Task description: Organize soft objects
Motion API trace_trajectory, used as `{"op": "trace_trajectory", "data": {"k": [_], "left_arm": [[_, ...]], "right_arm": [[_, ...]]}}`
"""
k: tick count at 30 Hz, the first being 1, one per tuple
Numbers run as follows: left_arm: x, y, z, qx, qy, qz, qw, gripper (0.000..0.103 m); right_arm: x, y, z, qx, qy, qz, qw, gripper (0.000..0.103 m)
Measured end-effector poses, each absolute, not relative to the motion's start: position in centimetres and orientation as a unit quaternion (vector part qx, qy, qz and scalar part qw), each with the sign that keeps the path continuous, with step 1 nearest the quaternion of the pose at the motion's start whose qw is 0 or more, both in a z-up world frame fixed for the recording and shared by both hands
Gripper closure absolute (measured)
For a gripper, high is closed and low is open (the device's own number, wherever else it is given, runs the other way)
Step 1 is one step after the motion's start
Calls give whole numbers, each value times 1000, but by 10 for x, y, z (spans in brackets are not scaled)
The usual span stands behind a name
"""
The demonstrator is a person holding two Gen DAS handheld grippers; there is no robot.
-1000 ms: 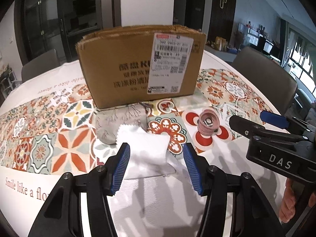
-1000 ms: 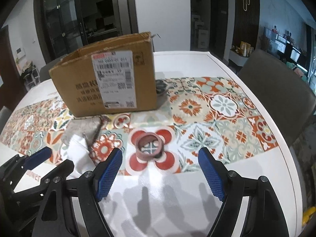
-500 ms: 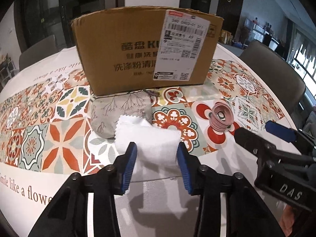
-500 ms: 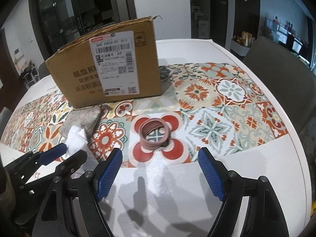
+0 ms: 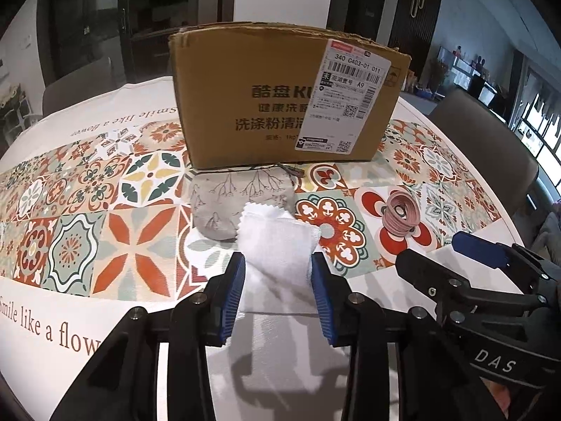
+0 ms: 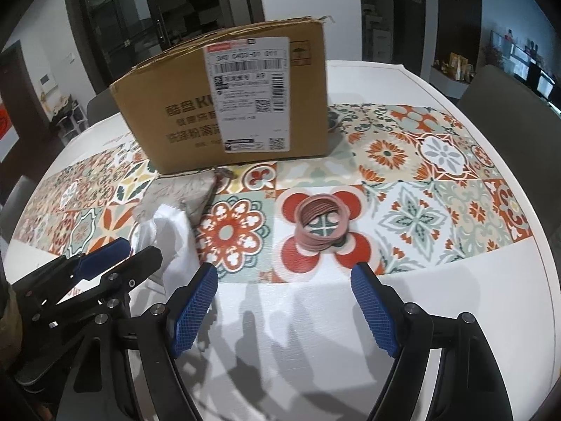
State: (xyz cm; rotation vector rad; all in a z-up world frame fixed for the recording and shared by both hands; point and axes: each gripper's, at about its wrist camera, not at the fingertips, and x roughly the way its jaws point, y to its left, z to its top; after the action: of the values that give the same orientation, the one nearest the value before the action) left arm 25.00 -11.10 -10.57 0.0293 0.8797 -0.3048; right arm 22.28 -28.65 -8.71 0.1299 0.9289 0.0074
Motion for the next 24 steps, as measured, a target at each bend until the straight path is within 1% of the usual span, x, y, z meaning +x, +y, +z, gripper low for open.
{"op": "trace_trajectory", "data": {"k": [1, 3, 5, 9, 14, 17, 21, 23, 24], "left_arm": [[250, -108, -106, 9, 424, -153, 893, 73], [250, -104, -107, 1, 424, -165, 890, 86], [251, -100, -108, -10, 424, -177, 888, 93], [254, -87, -113, -34, 429, -182, 884, 96], [255, -74, -116, -44, 431, -181, 883, 97], [255, -67, -118, -47, 431, -182, 882, 97], [258, -59, -120, -56, 434, -182, 880, 97], [258, -58, -120, -57, 433, -181, 881, 97], [259, -57, -120, -57, 433, -182, 881, 97]], "right_arm": [[223, -284, -87, 61, 448, 6, 892, 24], [224, -278, -88, 58, 450, 14, 891, 24], [226, -272, -88, 58, 452, 22, 890, 24], [230, -259, -91, 65, 458, 44, 886, 29], [239, -242, -97, 64, 467, 72, 879, 34], [247, -233, -102, 66, 475, 89, 873, 39], [258, -224, -112, 73, 492, 108, 861, 48], [264, -219, -117, 69, 500, 110, 856, 50], [266, -217, -120, 68, 504, 111, 854, 53]]}}
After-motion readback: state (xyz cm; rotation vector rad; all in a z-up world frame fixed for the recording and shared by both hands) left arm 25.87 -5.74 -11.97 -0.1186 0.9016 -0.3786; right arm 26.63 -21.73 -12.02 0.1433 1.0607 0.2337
